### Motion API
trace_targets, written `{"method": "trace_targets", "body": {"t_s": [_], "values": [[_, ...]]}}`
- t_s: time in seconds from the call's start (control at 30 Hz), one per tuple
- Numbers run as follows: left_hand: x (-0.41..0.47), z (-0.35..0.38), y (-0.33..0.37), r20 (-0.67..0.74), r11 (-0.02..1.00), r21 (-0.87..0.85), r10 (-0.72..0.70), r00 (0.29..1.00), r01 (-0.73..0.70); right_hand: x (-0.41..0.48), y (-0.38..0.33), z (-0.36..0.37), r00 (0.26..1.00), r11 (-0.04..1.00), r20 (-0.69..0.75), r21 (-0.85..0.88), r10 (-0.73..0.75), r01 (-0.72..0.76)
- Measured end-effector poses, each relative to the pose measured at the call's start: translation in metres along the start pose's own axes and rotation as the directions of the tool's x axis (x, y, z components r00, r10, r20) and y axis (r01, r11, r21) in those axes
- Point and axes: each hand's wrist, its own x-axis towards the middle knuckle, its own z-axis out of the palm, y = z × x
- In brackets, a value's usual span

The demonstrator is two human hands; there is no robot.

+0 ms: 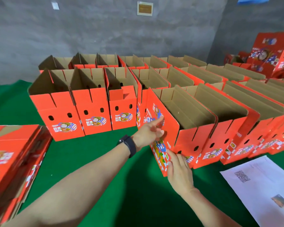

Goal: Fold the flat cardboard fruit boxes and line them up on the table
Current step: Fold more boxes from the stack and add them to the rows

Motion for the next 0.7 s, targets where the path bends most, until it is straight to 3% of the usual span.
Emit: {"method": "trace_targets", "body": {"t_s": [0.17, 0.3, 0.4, 0.5, 0.6, 0.7], "values": [[-0.044, -0.055, -0.041, -0.086, 0.989, 0.050, -0.138, 0.987, 0.143, 0.014, -0.045, 0.005, 0.986, 0.976, 0.091, 0.151, 0.143, -0.156], [-0.095, -0.124, -0.082, -0.320, 0.964, -0.009, -0.254, 0.913, 0.265, 0.043, -0.109, 0.025, 0.994, 0.953, 0.101, 0.294, 0.040, -0.068], [-0.140, -0.183, -0.109, -0.525, 0.947, -0.064, -0.299, 0.797, 0.314, 0.064, -0.168, 0.050, 0.961, 0.931, 0.267, 0.364, -0.074, -0.029], [-0.190, -0.237, -0.135, -0.711, 0.913, 0.070, -0.238, 0.662, 0.403, 0.073, -0.230, 0.085, 0.878, 0.918, 0.415, 0.390, -0.239, 0.065], [-0.239, -0.280, -0.164, -0.813, 0.798, 0.216, -0.173, 0.556, 0.563, 0.070, -0.297, 0.123, 0.745, 0.906, 0.556, 0.395, -0.368, 0.153], [-0.270, -0.311, -0.194, -0.791, 0.614, 0.354, -0.205, 0.576, 0.705, 0.059, -0.358, 0.160, 0.612, 0.904, 0.677, 0.391, -0.409, 0.172]]}}
